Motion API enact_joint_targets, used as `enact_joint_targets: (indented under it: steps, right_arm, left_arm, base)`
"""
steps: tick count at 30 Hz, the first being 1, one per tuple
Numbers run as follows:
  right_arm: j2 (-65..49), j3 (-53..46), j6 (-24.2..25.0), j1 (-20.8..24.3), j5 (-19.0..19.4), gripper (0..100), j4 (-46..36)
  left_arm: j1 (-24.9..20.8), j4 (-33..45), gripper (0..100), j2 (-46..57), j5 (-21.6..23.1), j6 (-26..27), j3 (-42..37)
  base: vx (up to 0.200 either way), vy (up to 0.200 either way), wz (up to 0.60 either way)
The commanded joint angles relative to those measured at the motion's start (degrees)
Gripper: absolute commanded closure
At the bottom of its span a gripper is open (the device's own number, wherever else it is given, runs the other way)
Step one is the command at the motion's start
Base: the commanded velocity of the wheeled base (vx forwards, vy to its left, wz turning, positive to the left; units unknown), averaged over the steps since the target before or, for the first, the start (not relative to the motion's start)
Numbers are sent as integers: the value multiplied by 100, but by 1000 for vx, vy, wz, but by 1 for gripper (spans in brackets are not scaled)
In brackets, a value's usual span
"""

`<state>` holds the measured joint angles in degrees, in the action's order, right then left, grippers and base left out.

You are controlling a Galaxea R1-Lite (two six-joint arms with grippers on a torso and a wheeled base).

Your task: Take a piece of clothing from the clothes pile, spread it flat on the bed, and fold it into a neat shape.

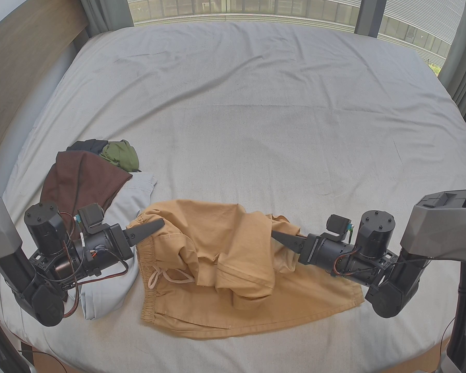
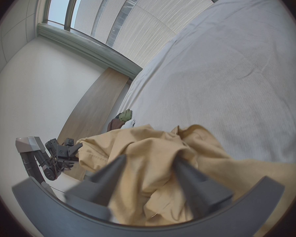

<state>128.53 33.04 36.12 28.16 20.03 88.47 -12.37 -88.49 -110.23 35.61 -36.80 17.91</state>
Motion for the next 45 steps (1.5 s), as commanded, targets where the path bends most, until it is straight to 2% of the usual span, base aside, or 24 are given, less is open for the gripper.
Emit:
enact_joint_targets:
  steps: [1, 17, 23, 37, 45]
  right_arm:
    - [-161, -210, 9, 199, 45, 0, 4]
    - [-434, -447, 97, 849, 142, 0, 13]
    - [-724, -711, 202, 990, 353, 0, -5]
    - [-117, -1045, 97, 1042, 370, 0, -14]
    - [32, -948, 88, 1412, 458, 0, -14]
  left_arm:
    - [-2, -1, 100, -8, -1, -2, -15]
    - [-11, -1, 100, -8, -1, -2, 2]
    - [7, -1, 100, -8, -1, -2, 2]
    - [33, -10, 100, 19, -1, 7, 2]
    - [42, -10, 100, 36, -1, 7, 11]
  base:
    - [0, 0, 0]
    - [0, 0, 0]
    - [0, 0, 0]
    - [0, 0, 0]
    - [0, 0, 0]
